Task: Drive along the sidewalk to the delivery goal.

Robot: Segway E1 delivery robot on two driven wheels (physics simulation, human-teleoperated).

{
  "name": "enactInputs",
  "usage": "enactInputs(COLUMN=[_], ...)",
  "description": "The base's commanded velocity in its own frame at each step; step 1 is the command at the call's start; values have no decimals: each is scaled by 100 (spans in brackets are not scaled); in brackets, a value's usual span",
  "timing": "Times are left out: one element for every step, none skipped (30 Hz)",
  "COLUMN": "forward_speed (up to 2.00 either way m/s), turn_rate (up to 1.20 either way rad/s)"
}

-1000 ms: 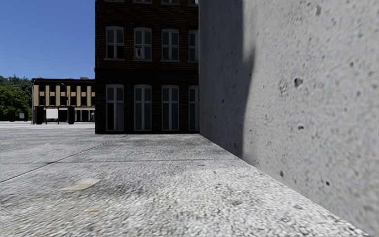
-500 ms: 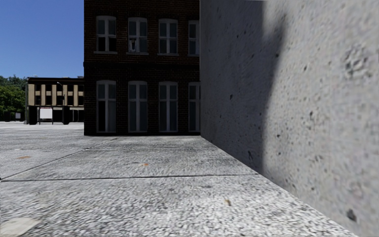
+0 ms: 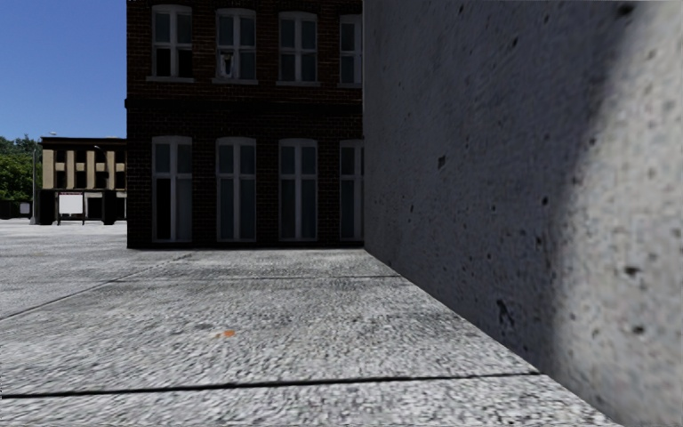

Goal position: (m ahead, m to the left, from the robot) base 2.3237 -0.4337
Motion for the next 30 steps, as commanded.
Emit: enactInputs(forward_speed=[200,200,200,200,200,200,200,200,200,200,200,200,200,200,184,166,166,140,6,0,0,0,0,0,0,0,0,0,0,0], turn_rate=[0,0,0,0,0,0,0,0,0,0,0,0,0,0,0,0,0,0,0,0,0,0,0,0,0,0,0,0,0,0])
